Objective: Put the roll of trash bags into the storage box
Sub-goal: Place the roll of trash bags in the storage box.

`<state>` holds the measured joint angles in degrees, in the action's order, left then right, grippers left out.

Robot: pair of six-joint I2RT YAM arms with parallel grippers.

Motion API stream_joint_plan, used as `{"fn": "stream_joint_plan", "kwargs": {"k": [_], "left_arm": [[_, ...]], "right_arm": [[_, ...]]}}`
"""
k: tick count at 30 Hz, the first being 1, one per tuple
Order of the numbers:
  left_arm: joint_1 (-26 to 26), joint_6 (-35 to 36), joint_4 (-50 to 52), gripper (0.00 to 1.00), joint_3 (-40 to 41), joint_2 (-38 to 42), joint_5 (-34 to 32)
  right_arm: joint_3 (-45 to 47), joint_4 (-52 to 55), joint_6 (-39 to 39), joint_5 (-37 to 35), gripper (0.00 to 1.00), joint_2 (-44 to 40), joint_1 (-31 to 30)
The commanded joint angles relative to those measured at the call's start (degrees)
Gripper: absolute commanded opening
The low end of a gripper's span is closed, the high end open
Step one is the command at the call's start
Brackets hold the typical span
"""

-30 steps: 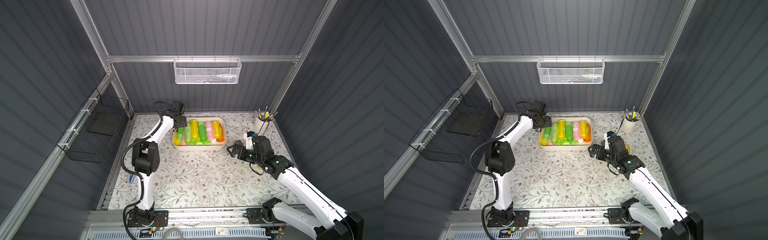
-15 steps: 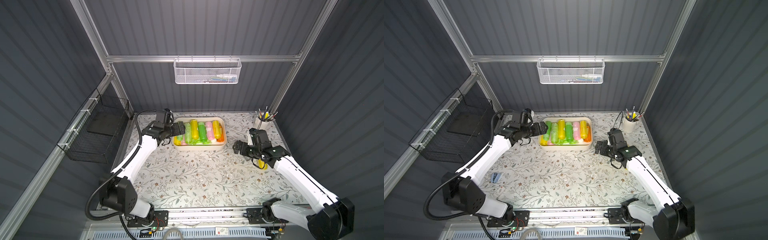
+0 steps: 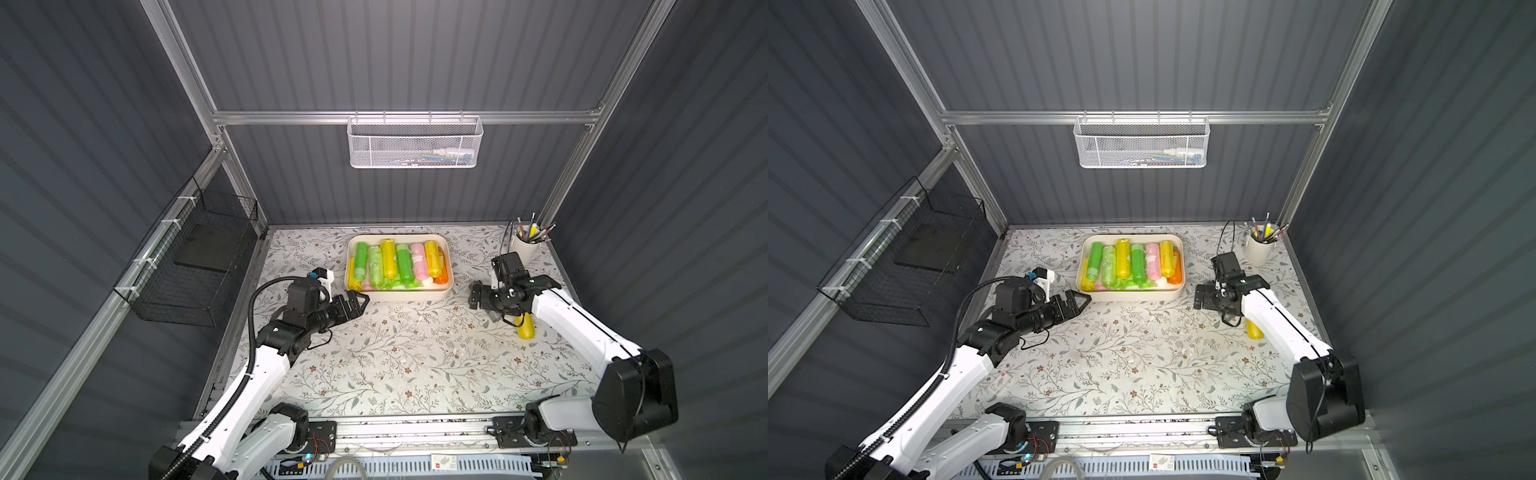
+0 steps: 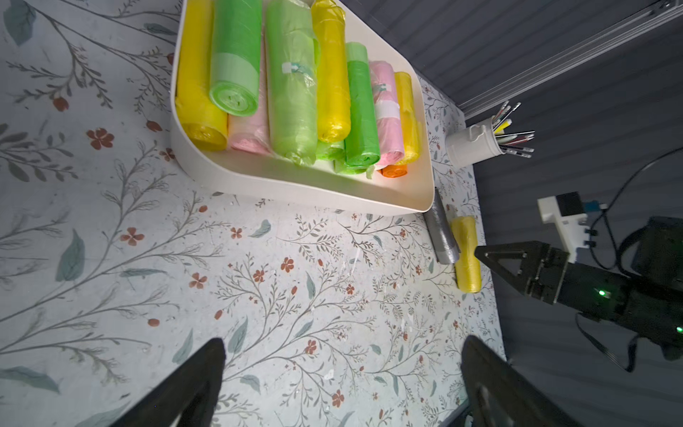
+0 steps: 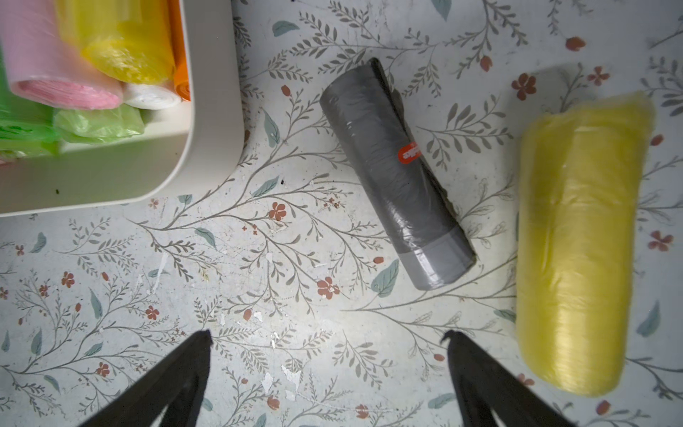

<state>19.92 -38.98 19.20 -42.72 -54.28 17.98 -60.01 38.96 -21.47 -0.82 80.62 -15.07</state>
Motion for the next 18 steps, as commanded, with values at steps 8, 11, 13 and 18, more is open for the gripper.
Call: {"fn": "stream_joint_plan", "kwargs": {"k": [8,11,13,18], "left_arm": [[0.12,-7.33,-7.71,1.00,3.44,-1.67,8.66],[0.12,-7.41,-7.16,1.00,3.43,-0.48,7.83],[0.12,-7.42,-6.89,1.00,3.36,0.00,7.92],[0.12,-7.17,-6.04,1.00,2.99,0.57,7.93]], "right_arm": [[-6.25,3.76,5.27,-4.96,0.94,10.00,0.65],[-8.20,4.91,6.68,-7.65,0.92,13.61,0.78],[-8.93,4.84,7.38,-8.33,0.89,15.47,0.79],[-10.57,3.14,9.15,-9.78,0.85,19.28,1.01]]}}
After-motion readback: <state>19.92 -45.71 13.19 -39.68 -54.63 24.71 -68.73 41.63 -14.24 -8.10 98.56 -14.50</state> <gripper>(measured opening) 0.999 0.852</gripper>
